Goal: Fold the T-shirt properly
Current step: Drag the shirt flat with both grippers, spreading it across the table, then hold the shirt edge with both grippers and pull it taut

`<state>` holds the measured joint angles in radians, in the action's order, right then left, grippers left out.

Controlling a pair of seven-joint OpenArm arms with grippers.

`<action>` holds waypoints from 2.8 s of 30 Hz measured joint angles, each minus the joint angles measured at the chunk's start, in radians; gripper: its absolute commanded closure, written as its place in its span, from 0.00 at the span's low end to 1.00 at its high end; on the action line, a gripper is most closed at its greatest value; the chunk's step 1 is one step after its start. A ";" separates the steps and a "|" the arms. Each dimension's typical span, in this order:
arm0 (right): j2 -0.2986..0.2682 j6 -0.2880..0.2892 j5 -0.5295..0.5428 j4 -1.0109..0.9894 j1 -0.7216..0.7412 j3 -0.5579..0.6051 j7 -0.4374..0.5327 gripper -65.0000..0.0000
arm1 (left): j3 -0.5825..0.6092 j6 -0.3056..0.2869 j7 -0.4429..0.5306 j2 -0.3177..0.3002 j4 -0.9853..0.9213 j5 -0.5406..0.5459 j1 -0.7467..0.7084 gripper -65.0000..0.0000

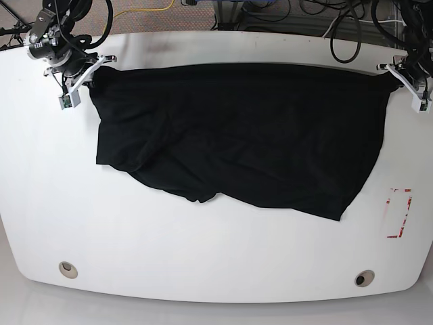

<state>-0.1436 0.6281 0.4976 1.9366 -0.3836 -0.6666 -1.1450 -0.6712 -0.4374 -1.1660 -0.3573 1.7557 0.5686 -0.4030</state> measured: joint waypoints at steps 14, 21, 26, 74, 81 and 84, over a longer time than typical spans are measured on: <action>0.025 0.000 -0.003 0.000 -0.003 0.001 0.000 1.00 | 0.000 0.000 -0.019 -0.001 0.000 0.000 -0.003 0.73; 0.025 -0.002 -0.003 0.000 -0.002 0.001 0.000 1.00 | 0.000 -0.084 -0.062 -0.001 0.023 0.013 -0.001 0.29; 0.025 -0.002 -0.003 0.000 0.001 0.001 0.000 1.00 | 0.000 -0.198 -0.061 -0.001 0.084 0.040 0.013 0.26; 0.069 -0.004 -0.004 0.000 0.048 0.003 -0.001 1.00 | 0.256 -0.257 -0.065 0.029 -0.224 -0.178 0.328 0.44; 0.068 -0.006 -0.004 0.000 0.056 -0.002 0.000 1.00 | 0.255 -0.257 -0.064 0.027 -0.225 -0.180 0.323 0.87; 0.068 -0.007 -0.005 0.000 0.055 -0.001 -0.002 1.00 | 0.255 -0.257 -0.064 0.027 -0.225 -0.179 0.319 0.94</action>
<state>-0.0753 0.6212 0.4927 1.9366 -0.3283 -0.6678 -1.1469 -0.4160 -0.6941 -1.2297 -0.3298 1.5303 0.3897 -0.0841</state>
